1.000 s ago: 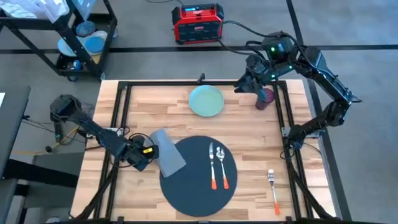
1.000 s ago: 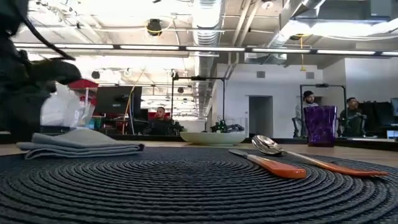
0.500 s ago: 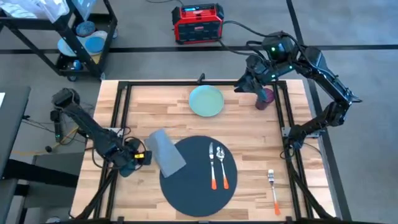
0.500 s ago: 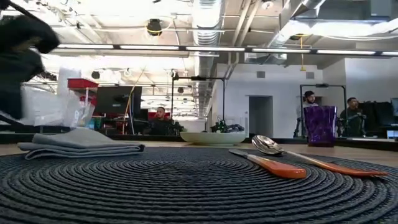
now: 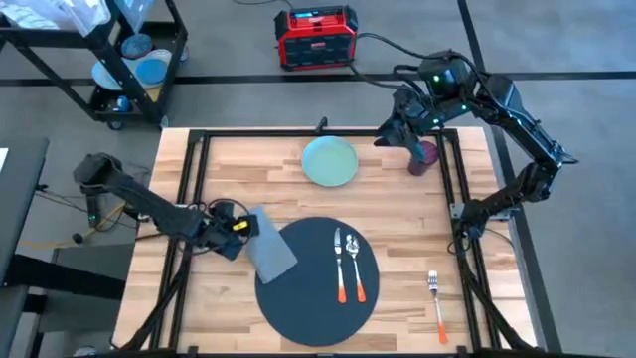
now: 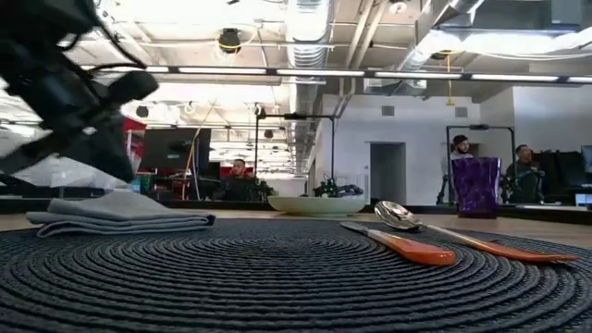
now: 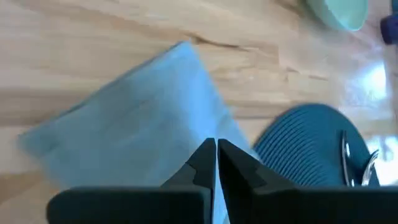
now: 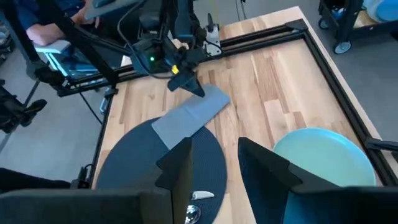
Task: Set table place
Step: Fold the gray table napkin
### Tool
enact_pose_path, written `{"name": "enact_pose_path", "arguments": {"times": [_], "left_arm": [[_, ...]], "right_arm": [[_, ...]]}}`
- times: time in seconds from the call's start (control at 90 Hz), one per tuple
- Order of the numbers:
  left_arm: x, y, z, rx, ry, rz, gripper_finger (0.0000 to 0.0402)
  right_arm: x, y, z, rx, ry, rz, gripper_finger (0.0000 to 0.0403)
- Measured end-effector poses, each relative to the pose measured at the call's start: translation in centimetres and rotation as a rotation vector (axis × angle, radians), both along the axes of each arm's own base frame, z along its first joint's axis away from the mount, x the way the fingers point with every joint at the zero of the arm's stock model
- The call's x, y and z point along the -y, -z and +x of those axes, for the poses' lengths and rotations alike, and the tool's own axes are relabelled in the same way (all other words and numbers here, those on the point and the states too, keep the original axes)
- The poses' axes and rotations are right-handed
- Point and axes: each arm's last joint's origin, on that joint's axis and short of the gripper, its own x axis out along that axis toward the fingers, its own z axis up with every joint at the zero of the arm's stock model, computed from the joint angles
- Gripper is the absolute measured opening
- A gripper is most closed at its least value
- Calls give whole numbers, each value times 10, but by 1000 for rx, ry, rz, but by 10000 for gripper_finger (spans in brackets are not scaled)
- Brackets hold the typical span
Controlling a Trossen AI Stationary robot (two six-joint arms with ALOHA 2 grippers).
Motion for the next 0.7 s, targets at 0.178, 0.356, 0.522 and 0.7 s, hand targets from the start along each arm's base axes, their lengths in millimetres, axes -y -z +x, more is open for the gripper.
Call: {"name": "enact_pose_path", "arguments": {"times": [0.178,0.356,0.522,0.7], "left_arm": [[1,13,24,-19,119,-73,0],[17,27,34,-100,369,-292,0],[24,23,23,-133,366,-325,0],[18,10,4,-186,359,-307,0]], "right_arm": [[0,1,0,-7,-2,0,116],[-1,3,-2,-33,-7,8,116],[-2,5,-3,-54,-11,9,116],[-1,7,-3,-69,7,14,116]]}}
